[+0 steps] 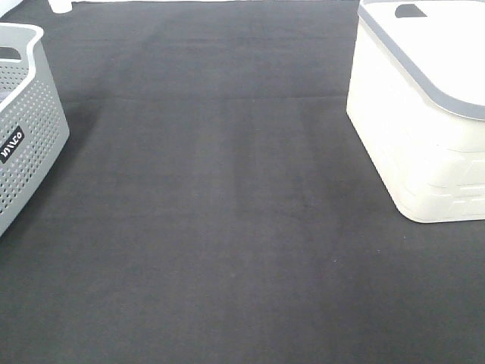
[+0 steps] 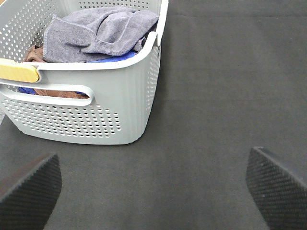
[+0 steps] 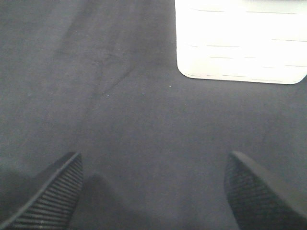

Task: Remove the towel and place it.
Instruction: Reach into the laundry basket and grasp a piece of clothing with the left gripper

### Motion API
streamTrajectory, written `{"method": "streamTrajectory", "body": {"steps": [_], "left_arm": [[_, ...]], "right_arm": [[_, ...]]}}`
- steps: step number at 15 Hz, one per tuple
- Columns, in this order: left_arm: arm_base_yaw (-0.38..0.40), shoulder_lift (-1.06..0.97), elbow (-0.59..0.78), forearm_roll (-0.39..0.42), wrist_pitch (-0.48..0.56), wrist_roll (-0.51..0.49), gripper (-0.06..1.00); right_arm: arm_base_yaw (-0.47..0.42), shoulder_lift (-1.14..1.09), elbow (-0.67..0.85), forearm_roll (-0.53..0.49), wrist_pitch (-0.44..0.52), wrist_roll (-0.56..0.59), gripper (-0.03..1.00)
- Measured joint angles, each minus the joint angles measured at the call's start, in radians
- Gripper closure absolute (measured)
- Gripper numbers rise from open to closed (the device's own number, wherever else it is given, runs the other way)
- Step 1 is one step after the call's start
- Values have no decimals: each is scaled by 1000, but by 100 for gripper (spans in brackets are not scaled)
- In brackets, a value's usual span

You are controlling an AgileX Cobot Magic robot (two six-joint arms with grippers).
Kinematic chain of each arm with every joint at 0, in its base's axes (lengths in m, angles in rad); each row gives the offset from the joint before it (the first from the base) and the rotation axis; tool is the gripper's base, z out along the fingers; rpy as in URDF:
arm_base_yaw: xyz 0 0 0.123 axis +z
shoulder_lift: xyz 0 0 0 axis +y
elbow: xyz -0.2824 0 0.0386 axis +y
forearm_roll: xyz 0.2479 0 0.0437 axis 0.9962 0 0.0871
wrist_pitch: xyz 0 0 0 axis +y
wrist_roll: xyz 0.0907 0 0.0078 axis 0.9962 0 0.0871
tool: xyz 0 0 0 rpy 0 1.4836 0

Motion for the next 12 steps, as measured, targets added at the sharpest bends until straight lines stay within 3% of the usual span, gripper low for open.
{"method": "streamTrajectory", "body": {"steps": [12], "left_arm": [[0, 0, 0, 0, 0, 2, -4]], "right_arm": [[0, 0, 0, 0, 0, 0, 19]]}}
